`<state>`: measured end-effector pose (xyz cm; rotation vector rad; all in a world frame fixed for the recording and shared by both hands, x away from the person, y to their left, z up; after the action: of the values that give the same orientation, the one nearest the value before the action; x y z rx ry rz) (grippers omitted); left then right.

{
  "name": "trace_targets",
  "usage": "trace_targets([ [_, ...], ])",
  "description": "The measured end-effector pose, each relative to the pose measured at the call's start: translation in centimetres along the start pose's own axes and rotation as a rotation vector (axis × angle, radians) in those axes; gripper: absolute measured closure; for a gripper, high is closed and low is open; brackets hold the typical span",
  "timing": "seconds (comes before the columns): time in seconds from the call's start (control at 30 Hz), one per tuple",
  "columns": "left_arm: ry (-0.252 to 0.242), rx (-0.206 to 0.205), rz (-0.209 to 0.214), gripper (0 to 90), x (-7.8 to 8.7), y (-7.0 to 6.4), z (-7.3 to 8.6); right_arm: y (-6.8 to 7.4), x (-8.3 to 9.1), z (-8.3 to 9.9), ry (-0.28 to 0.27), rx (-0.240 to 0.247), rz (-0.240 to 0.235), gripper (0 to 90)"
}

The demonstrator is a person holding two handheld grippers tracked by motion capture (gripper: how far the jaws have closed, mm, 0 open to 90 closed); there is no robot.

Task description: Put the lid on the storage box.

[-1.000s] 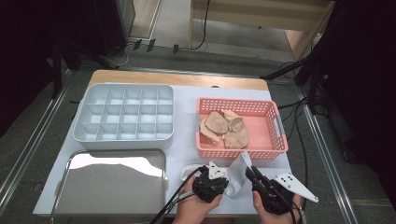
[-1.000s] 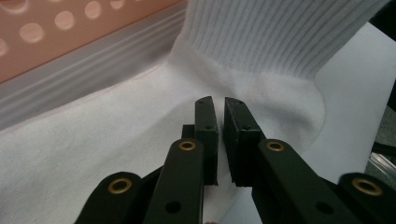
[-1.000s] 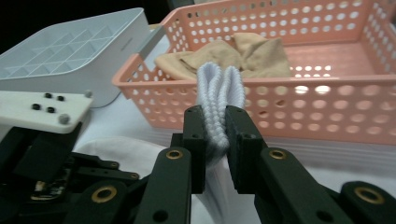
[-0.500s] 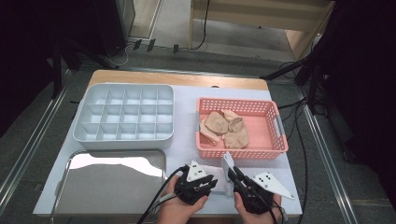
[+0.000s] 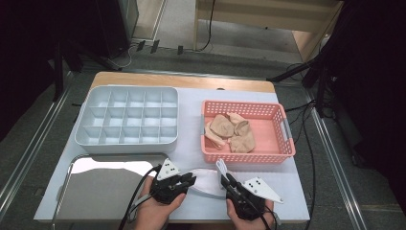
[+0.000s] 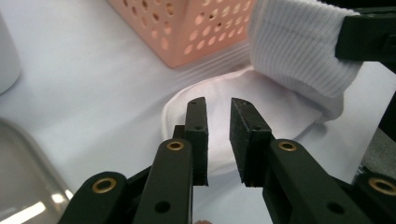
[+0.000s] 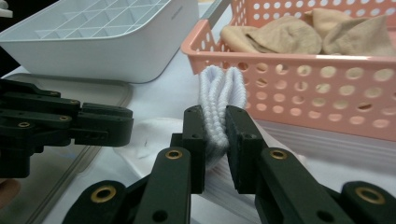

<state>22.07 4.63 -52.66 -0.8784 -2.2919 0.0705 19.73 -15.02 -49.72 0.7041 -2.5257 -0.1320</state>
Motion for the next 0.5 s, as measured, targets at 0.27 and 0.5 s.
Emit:
trace_targets([
  [0.27,0.016,0.001,-0.016,79.1,0.1,0.9,0.2,1.0,-1.1,0.9,0.021,0.023,-0.010,78.7],
  [0.5,0.043,0.014,-0.032,73.9,0.5,1.9,0.9,1.8,-1.5,1.0,0.011,0.029,-0.010,78.5],
])
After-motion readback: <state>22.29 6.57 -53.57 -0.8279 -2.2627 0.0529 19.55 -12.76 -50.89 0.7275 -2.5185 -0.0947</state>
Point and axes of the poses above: each handheld gripper's, and its own axes: x roughly backward along the jaws, z roughly out of its underside, y roughly to its left, the point moved 4 cm from there along -x, roughly forward along the jaws, and after that the axes turned 2 degrees about -z, right-handed, at the moved point
